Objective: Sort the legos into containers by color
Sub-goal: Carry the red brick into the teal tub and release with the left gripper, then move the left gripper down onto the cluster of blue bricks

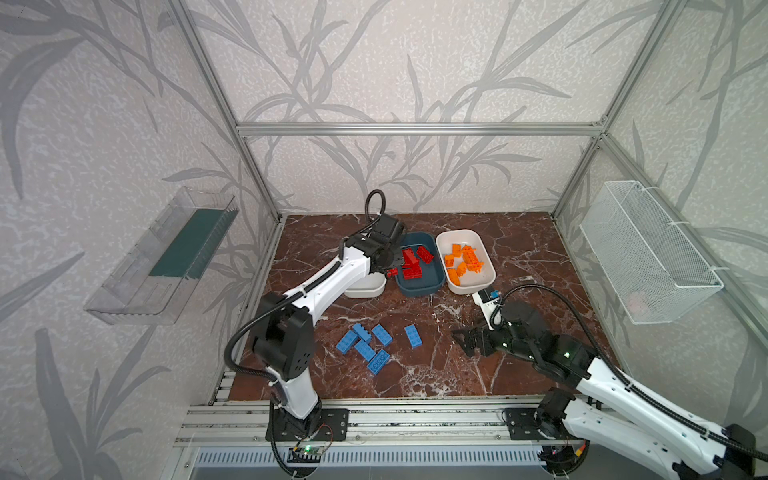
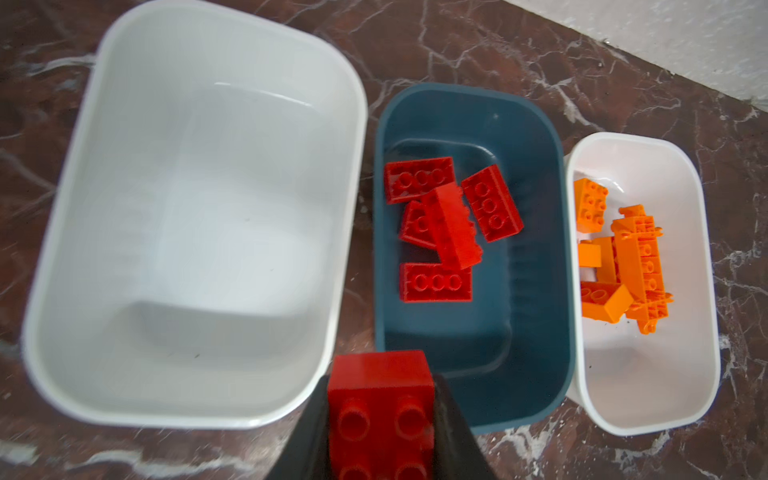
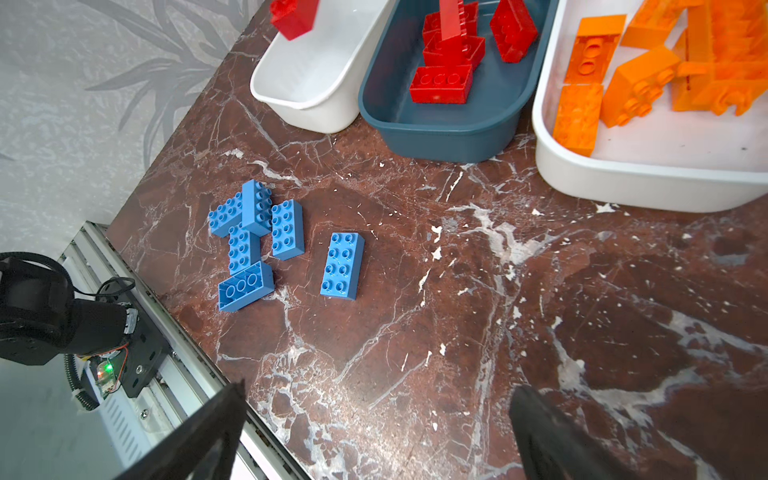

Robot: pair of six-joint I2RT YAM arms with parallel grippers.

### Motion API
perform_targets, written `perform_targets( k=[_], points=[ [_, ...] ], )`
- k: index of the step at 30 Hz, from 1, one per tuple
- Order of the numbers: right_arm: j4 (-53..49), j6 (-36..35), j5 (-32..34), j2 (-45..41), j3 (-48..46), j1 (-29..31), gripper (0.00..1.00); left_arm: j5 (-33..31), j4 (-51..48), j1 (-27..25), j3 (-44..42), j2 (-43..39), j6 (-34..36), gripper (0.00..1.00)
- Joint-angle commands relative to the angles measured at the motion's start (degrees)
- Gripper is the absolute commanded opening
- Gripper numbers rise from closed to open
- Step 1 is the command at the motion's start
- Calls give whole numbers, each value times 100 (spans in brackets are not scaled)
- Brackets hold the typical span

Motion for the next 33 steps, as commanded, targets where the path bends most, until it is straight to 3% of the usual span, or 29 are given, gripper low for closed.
perform_targets(
  k=[1, 8, 11, 15, 19, 23, 33],
  points=[
    [-434, 36, 237, -214, -62, 33, 99, 11, -478, -123, 934, 715, 192, 13],
    [-768, 148, 428, -648, -206, 25, 99, 265, -1129, -222, 2979, 2381, 338, 17],
    [-897, 150, 523, -730, -203, 16, 99, 404, -1359, -223, 3720, 2922, 358, 23],
    [-1057, 117, 595, -741, -131, 16, 99, 640, -1525, -230, 4506, 3397, 407, 59],
    [-1122, 106, 610, -764, -57, 16, 99, 712, -1561, -264, 4703, 3383, 458, 74],
    [-1120, 15, 567, -725, 27, 16, 99, 391, -1217, -415, 3924, 2695, 643, 77],
    [-1070, 51, 403, -553, 262, 301, 99, -503, 262, -609, -738, -643, 345, 81]
  ],
)
